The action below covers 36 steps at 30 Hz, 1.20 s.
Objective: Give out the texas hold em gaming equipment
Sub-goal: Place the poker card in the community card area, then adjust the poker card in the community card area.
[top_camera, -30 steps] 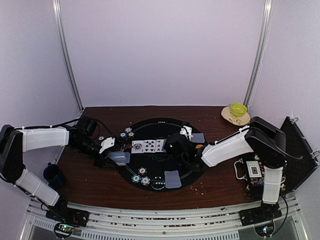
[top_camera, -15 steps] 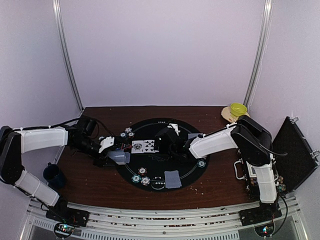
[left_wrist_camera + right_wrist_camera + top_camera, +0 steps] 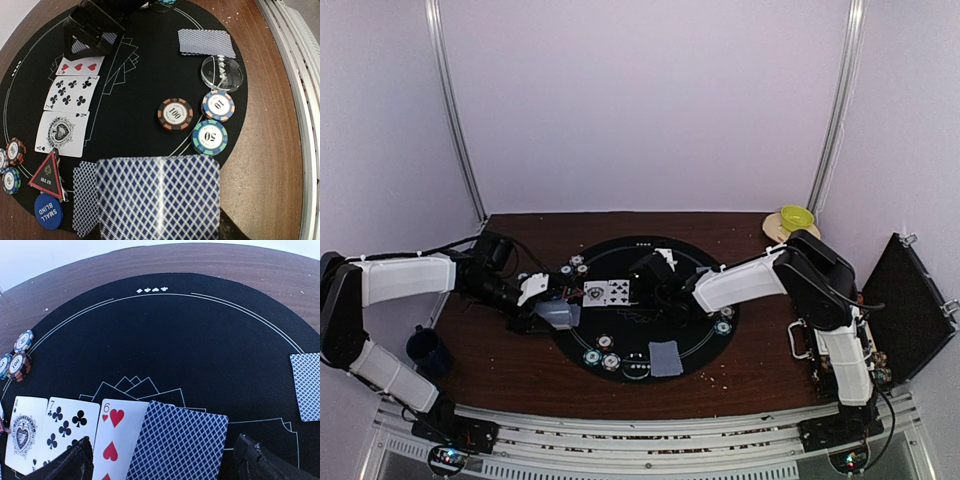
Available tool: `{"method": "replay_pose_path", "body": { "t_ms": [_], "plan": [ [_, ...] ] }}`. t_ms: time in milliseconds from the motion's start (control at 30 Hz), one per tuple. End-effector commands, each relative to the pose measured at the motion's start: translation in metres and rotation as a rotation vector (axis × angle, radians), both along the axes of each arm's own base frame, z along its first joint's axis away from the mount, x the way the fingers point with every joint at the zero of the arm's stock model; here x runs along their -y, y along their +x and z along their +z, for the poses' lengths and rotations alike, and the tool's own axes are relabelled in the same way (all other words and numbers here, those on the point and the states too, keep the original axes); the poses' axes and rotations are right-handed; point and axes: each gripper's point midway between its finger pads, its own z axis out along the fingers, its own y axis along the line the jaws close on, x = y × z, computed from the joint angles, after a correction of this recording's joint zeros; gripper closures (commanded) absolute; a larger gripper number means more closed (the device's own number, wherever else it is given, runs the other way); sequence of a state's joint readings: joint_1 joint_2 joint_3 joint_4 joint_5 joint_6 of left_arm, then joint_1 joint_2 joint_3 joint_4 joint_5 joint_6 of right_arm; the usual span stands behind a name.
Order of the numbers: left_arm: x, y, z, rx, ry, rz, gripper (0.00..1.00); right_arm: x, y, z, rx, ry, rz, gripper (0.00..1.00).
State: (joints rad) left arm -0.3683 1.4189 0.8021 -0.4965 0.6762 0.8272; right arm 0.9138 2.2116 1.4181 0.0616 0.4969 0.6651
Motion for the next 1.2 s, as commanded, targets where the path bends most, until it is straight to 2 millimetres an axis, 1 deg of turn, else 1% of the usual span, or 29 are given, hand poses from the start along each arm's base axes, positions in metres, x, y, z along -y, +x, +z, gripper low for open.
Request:
{"method": "replay_pose_path", "body": {
  "t_ms": [0,167,433,900,1033,1167],
  "plan": [
    [0.005,0.002,0.01,0.032,-0.032,-0.01,0.47,0.009,0.005,-0.012,-0.022,-0.04,-0.014,0.0],
    [0.005,0.002,0.01,0.031,-0.033,-0.011,0.47,0.013,0.005,-0.021,-0.045,-0.04,-0.009,0.0],
    [0.005,0.002,0.01,0.031,-0.033,-0.011,0.47,0.016,0.005,-0.03,-0.07,-0.052,-0.005,0.0],
    [0.005,0.002,0.009,0.027,-0.032,-0.013,0.47,0.028,-0.001,-0.029,-0.081,-0.065,-0.012,0.0],
    [0.005,0.002,0.01,0.028,-0.034,-0.013,0.47,0.028,-0.002,-0.032,-0.088,-0.076,-0.007,0.0],
    [0.005,0.001,0.011,0.031,-0.036,-0.013,0.47,0.03,-0.001,-0.03,-0.088,-0.09,-0.008,0.01]
  ]
}}
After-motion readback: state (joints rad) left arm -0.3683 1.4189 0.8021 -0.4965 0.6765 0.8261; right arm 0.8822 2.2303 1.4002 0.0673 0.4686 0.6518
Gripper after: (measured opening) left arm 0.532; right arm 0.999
